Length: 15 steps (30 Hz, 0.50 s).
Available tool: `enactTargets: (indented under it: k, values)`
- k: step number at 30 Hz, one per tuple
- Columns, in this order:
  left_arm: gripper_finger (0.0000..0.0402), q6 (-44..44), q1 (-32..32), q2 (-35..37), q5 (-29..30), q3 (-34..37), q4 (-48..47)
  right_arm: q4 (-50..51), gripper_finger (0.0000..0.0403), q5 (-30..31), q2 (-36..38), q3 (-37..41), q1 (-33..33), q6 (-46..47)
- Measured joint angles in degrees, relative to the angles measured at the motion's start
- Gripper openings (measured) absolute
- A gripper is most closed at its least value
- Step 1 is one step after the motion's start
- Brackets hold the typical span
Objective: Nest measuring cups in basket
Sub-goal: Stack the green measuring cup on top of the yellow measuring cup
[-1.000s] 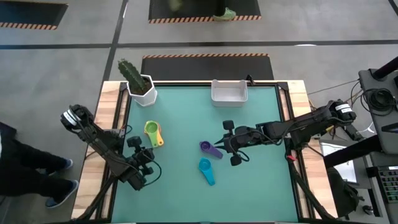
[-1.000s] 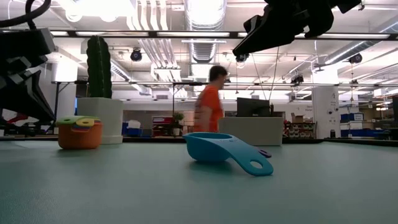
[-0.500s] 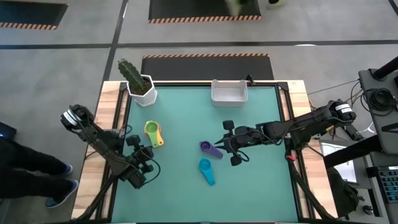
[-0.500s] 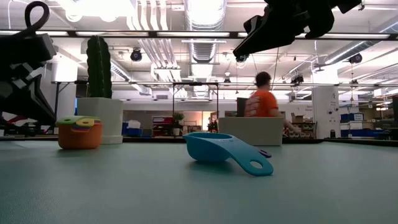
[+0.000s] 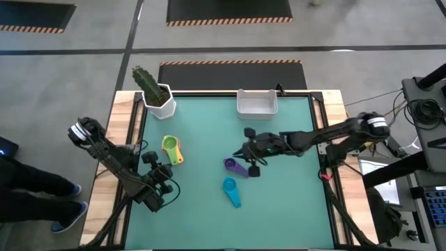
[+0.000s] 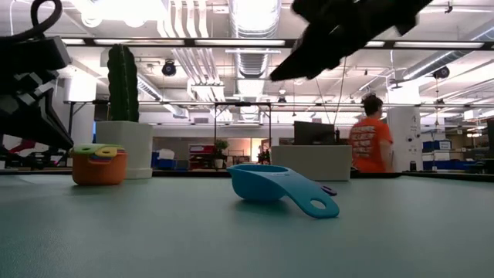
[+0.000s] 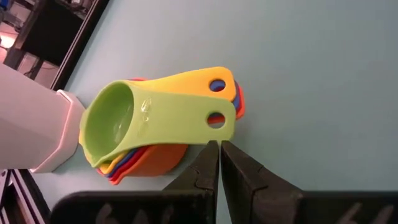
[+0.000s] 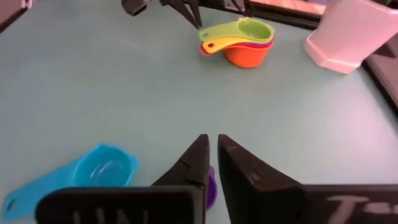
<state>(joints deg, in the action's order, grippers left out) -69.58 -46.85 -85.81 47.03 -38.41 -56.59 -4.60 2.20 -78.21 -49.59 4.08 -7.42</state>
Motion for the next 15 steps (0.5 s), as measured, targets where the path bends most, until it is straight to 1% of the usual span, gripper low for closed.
enactTargets:
  k: [2, 6, 9, 15]
  values:
    - [0.0, 0.0, 0.0, -0.3, 0.2, 0.4, 0.0, -1.6, 0.0012, -1.8, -3.3, -1.6, -1.9, 0.3]
    - [0.0, 0.0, 0.0, -0.8, 0.6, 0.9, 0.2, -5.4, 0.0009, -2.1, -11.0, -6.7, -4.5, -0.5]
    - [0.0, -0.3, 0.0, -1.1, 0.7, 1.3, 0.2, -8.4, 0.0009, -2.1, -17.1, -11.3, -5.6, -1.0]
    - [0.0, -0.9, 0.0, -1.1, 2.5, 1.7, 0.5, -10.3, 0.0009, -2.2, -28.3, -20.3, -6.9, -3.4]
